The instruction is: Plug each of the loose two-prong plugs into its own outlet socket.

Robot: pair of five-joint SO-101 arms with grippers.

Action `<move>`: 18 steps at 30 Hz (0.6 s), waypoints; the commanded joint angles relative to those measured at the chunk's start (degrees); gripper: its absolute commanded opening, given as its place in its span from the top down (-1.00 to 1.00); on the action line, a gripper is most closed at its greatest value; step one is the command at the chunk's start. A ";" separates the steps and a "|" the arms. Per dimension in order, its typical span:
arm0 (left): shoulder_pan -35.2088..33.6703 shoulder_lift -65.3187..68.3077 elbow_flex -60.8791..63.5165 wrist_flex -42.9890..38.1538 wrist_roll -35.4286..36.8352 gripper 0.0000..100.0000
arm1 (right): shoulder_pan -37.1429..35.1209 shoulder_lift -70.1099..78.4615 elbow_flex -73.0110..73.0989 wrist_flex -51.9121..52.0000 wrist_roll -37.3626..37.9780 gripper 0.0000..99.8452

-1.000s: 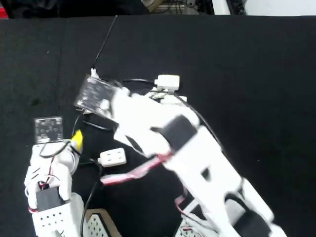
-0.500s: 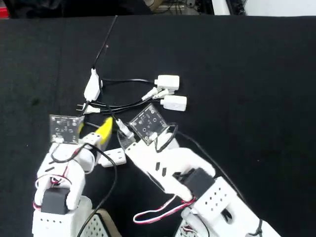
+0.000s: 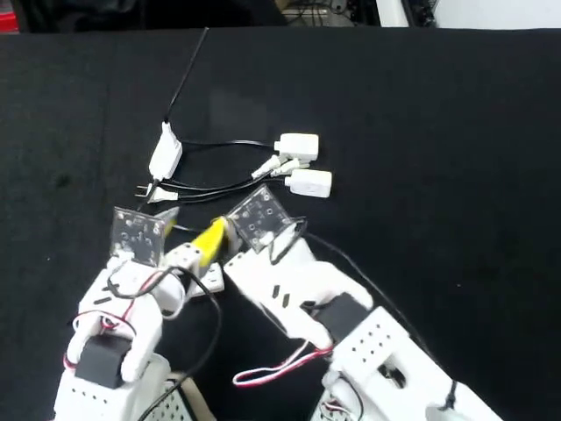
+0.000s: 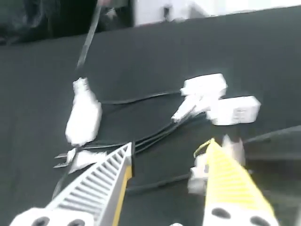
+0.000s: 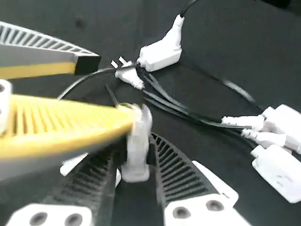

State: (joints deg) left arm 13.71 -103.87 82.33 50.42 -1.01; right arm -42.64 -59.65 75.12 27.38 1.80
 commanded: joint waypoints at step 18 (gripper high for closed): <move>-17.27 -0.44 -4.53 7.12 -7.21 0.60 | 0.09 1.19 -8.66 12.40 -0.70 0.98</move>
State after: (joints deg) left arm 2.99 -103.87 79.69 53.58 -7.87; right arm -42.73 -58.59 71.96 36.18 1.80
